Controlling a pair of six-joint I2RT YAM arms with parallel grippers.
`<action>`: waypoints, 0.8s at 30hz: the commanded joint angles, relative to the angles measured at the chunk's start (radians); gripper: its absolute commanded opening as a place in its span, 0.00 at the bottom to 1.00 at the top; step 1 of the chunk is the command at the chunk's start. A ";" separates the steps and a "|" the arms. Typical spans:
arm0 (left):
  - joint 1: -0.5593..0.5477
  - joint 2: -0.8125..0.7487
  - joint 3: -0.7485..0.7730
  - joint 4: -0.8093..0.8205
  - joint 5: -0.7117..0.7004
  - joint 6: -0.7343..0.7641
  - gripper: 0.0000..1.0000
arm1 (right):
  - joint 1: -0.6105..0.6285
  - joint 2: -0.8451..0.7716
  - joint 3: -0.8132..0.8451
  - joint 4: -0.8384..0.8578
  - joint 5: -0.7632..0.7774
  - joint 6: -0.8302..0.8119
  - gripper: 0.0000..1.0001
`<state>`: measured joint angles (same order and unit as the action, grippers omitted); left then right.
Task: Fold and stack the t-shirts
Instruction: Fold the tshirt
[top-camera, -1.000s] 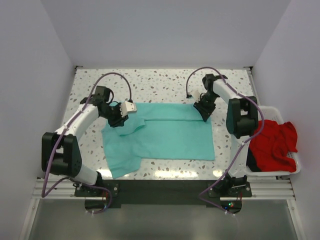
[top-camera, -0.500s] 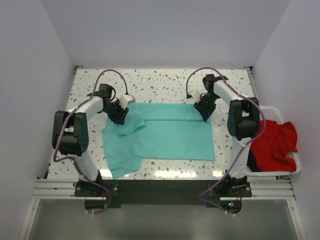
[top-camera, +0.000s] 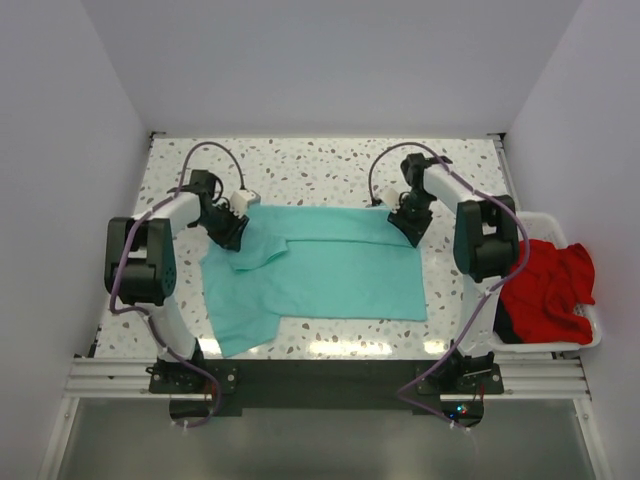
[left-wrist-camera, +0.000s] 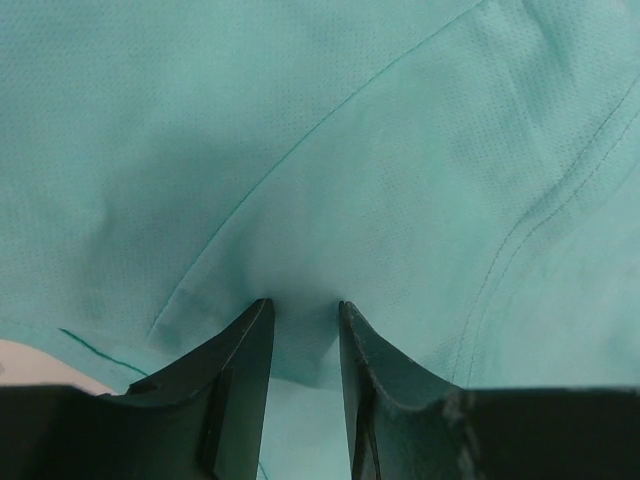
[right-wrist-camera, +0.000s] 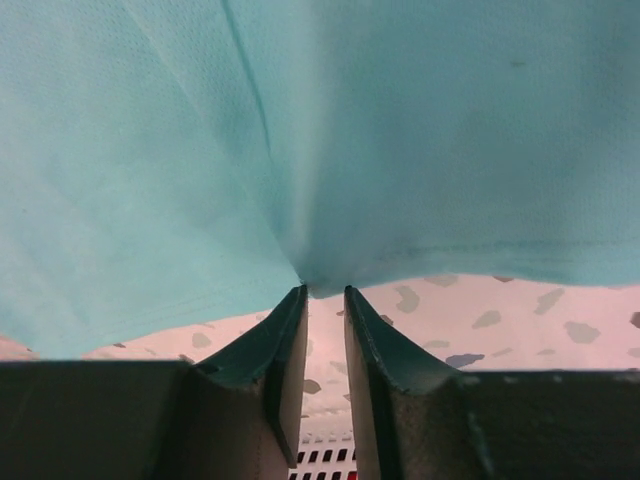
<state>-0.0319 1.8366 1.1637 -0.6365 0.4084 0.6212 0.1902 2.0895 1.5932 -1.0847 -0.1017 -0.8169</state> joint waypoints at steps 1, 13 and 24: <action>0.064 -0.029 0.042 -0.014 0.038 -0.006 0.37 | -0.009 -0.071 0.125 -0.061 -0.053 -0.001 0.28; 0.079 0.002 0.117 0.135 0.035 -0.172 0.42 | 0.006 0.009 0.197 0.063 -0.026 0.208 0.32; 0.081 0.130 0.145 0.224 -0.098 -0.255 0.40 | 0.006 0.130 0.188 0.244 0.146 0.252 0.30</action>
<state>0.0490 1.9347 1.2633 -0.4587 0.3733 0.4019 0.1936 2.1952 1.7775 -0.9291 -0.0326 -0.5961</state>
